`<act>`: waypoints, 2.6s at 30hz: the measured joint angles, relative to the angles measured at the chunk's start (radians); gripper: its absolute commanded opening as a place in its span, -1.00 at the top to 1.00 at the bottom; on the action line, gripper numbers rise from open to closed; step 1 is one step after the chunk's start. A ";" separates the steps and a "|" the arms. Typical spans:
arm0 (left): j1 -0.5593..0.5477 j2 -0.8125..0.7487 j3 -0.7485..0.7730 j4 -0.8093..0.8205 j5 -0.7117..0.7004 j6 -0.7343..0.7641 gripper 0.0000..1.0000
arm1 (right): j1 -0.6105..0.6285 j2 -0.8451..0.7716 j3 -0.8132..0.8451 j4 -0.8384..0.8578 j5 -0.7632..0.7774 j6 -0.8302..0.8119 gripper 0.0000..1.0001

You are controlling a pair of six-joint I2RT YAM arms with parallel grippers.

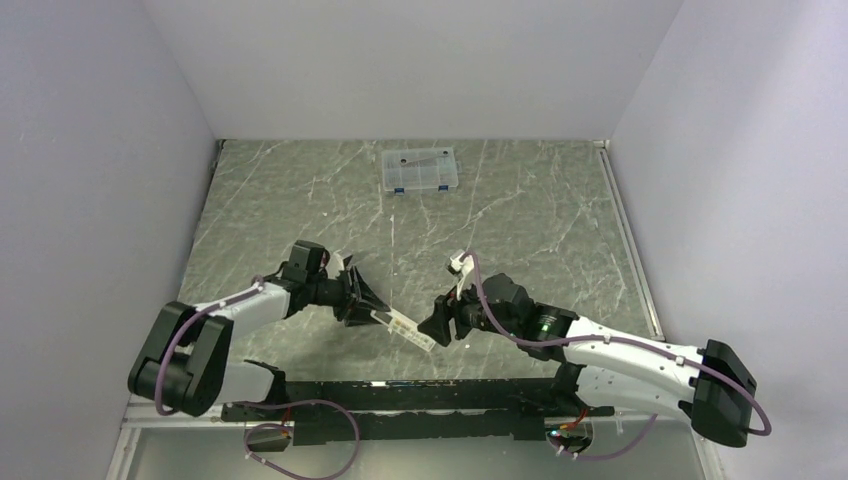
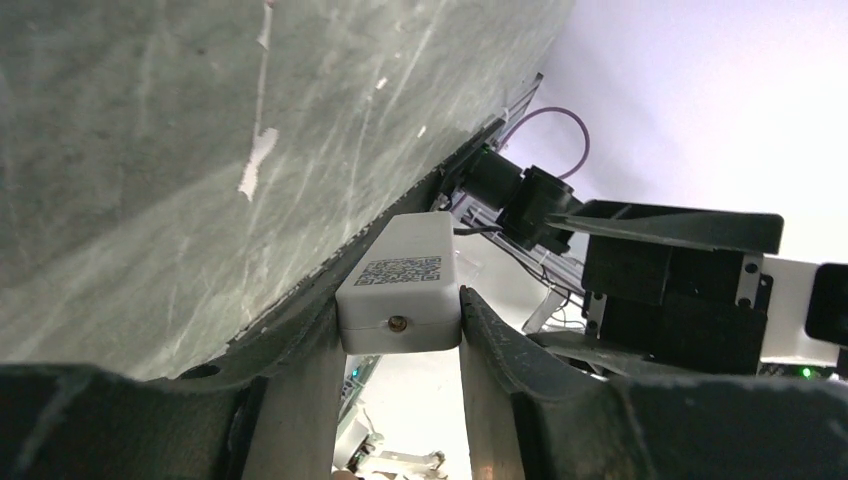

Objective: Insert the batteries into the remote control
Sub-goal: Turn over the remote control at the center of the board, then reset both arms

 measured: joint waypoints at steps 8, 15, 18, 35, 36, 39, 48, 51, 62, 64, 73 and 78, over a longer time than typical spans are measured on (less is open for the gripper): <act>0.000 0.172 0.001 0.053 -0.019 0.003 1.00 | -0.008 -0.022 0.000 -0.061 0.032 0.030 -0.35; 0.000 0.287 0.058 0.034 -0.023 0.011 1.00 | -0.014 -0.034 -0.001 -0.106 0.052 0.056 -0.36; 0.000 0.323 0.089 0.021 -0.022 0.022 1.00 | -0.018 -0.055 -0.010 -0.105 0.054 0.067 -0.38; 0.000 0.413 0.217 -0.098 -0.048 0.064 0.29 | -0.036 -0.137 -0.068 -0.107 0.061 0.097 -0.44; 0.000 0.413 0.223 -0.105 -0.050 0.069 0.27 | -0.038 -0.143 -0.069 -0.108 0.061 0.097 -0.45; -0.001 0.414 0.243 -0.126 -0.059 0.080 0.20 | -0.041 -0.157 -0.069 -0.113 0.062 0.098 -0.46; -0.017 0.439 0.287 -0.161 -0.083 0.098 -0.16 | -0.052 -0.188 -0.071 -0.130 0.062 0.098 -0.48; -0.022 0.442 0.301 -0.174 -0.091 0.106 -0.25 | -0.056 -0.193 -0.071 -0.143 0.062 0.098 -0.49; -0.024 0.431 0.349 -0.250 -0.126 0.145 -0.76 | -0.065 -0.205 -0.071 -0.169 0.068 0.096 -0.50; -0.024 0.415 0.355 -0.268 -0.135 0.156 -0.78 | -0.066 -0.206 -0.071 -0.175 0.073 0.095 -0.50; -0.024 0.278 0.401 -0.365 -0.172 0.213 -0.81 | -0.070 -0.206 -0.037 -0.244 0.137 0.079 -0.64; -0.026 0.199 0.441 -0.433 -0.211 0.262 -0.82 | -0.070 -0.206 0.019 -0.295 0.222 0.071 -0.73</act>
